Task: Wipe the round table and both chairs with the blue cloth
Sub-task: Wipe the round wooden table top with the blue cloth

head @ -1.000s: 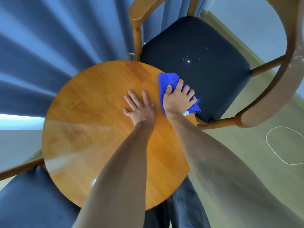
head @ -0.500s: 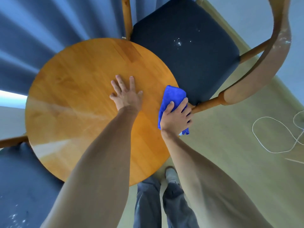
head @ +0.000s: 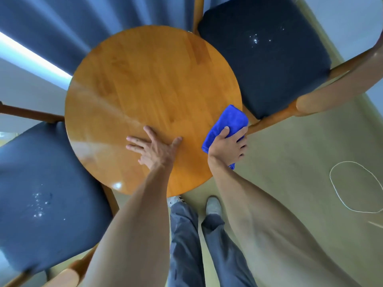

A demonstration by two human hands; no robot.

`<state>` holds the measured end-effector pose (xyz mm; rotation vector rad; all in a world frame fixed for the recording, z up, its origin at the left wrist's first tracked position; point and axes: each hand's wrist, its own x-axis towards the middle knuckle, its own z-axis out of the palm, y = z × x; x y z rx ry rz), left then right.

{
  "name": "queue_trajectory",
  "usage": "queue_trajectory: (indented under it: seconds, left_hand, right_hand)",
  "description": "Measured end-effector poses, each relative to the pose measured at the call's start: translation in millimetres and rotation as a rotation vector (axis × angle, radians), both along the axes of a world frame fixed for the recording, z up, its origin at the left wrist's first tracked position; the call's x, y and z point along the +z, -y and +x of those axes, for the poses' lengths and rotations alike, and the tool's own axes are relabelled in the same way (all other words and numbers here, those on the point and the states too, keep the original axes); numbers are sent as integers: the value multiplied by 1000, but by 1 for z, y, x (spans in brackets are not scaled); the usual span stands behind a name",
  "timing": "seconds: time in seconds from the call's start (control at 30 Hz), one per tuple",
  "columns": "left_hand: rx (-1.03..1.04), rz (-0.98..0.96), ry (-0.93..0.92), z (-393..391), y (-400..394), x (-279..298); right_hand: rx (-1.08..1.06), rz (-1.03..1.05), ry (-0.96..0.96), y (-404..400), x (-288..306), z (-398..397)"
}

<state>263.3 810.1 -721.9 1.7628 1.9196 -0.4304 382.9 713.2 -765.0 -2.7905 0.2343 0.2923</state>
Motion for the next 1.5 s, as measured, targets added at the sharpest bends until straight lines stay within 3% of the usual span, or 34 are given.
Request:
queue_trajectory:
  seconds: [0.13, 0.33, 0.53, 0.6, 0.67, 0.77, 0.83, 0.9, 0.97, 1.0, 1.1, 1.17, 1.37, 1.5]
  left_hand:
    - [7, 6, -9, -2, 1, -3]
    - [-90, 50, 85, -24, 1, -1]
    - [-294, 212, 209, -103, -5, 9]
    - [-182, 225, 172, -121, 8, 16]
    - [70, 161, 91, -133, 30, 28]
    - [396, -124, 7, -153, 67, 31]
    - [699, -284, 132, -165, 80, 26]
    - [1018, -410, 454, -165, 86, 25]
    - [1055, -471, 710, -155, 90, 24]
    - [1036, -460, 749, -149, 91, 23]
    - [1103, -329, 670, -136, 93, 11]
    - [1185, -273, 701, -135, 93, 4]
    - [1220, -51, 708, -135, 91, -1]
    - [1099, 69, 619, -143, 72, 5]
  right_hand:
    - [-102, 57, -54, 15, 0, -33]
    - [-257, 347, -178, 43, 10, -124]
    - [-253, 307, -400, 55, 26, -181]
    - [-204, 296, -462, 55, 31, -194]
    - [-119, 279, -535, 52, 37, -212]
    - [30, 277, -706, 48, 43, -233]
    - [68, 253, -751, 46, 45, -235]
    - [118, 175, -624, 43, 54, -227]
    - [213, 89, -361, 35, 65, -217]
    - [225, 108, -238, 29, 71, -209]
    - [246, 264, -51, 1, 72, -192]
    - [424, 321, 53, -12, 60, -186]
    - [770, -18, -12, -7, 15, -182]
    - [878, -68, 99, 10, 10, -178]
